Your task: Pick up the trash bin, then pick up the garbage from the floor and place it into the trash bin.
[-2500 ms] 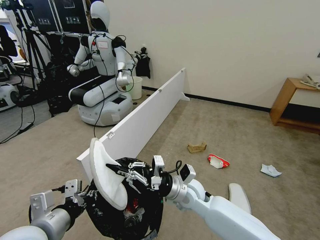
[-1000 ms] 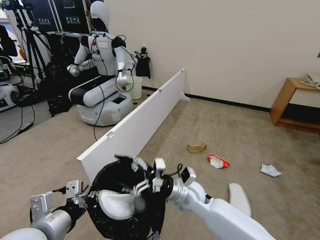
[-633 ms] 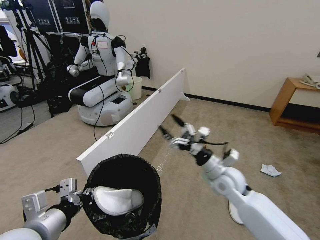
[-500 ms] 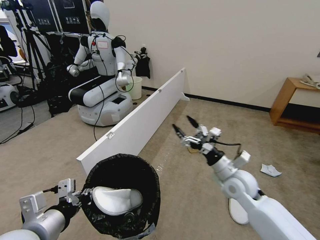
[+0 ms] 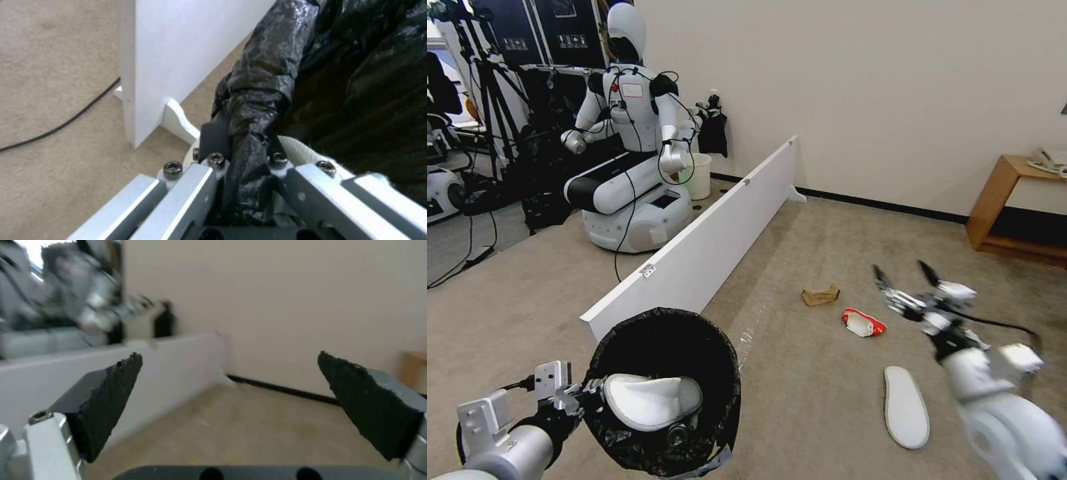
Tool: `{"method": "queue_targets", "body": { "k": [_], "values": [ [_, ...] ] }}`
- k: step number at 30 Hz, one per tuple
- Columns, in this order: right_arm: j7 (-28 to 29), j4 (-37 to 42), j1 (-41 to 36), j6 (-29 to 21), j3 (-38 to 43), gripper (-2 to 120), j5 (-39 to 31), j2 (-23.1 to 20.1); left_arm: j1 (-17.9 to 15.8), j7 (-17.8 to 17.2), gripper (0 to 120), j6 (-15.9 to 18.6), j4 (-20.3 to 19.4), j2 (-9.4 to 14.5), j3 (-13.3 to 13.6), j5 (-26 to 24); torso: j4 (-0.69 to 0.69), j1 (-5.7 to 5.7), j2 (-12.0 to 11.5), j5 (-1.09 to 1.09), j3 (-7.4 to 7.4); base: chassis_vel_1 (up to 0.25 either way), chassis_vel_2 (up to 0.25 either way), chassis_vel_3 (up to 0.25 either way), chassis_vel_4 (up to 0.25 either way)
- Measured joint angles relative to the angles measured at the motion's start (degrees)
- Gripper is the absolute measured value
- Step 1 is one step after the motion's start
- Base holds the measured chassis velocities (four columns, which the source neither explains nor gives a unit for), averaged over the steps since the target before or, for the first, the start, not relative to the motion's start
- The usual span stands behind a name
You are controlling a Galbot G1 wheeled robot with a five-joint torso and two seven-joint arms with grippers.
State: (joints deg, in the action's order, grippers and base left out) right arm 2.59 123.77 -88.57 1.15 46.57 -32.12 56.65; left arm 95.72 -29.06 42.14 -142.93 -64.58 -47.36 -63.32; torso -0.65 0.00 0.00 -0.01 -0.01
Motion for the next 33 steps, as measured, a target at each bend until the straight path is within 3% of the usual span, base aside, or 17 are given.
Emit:
{"method": "queue_targets", "body": {
  "k": [4, 6, 8, 11, 33],
  "values": [
    [-0.4, 0.7, -6.4, 1.1, 5.4, 100, 3.6, 5.0, 1.0, 0.7, 1, 0.0, 0.3, -1.1, 0.0, 3.4, 0.0, 0.0, 0.0, 0.02, 0.0, 0.0, 0.0, 0.0, 0.0],
    [-1.4, 0.5, -7.5, 2.1, 6.2, 100, 5.0, 6.5, 1.3, 1.0, 1, 0.0, 0.6, -1.5, -0.1, 4.5, 0.0, 0.0, 0.0, 0.02, 0.0, 0.0, 0.0, 0.0, 0.0],
    [-4.2, -0.6, -9.0, 5.3, 8.0, 100, 9.4, 11.8, 1.3, 1.0, 1, 0.0, 1.5, -2.3, -0.1, 6.3, 0.0, 0.0, 0.0, 0.03, 0.0, 0.0, 0.0, 0.0, 0.0],
    [-4.4, -0.9, -9.1, 5.7, 8.1, 100, 10.3, 14.5, 1.2, 1.2, 1, 0.0, 2.2, -2.4, 0.1, 7.0, 0.0, 0.0, 0.0, 0.0, 0.0, 0.0, 0.0, 0.0, 0.0],
    [-5.4, -3.9, -7.9, 6.6, 5.6, 100, 11.2, 16.2, 1.0, 1.6, 1, 0.0, 3.1, -2.2, 0.2, 7.5, -0.01, 0.0, 0.0, 0.01, 0.01, 0.0, 0.0, 0.0, 0.0]
  ]
}}
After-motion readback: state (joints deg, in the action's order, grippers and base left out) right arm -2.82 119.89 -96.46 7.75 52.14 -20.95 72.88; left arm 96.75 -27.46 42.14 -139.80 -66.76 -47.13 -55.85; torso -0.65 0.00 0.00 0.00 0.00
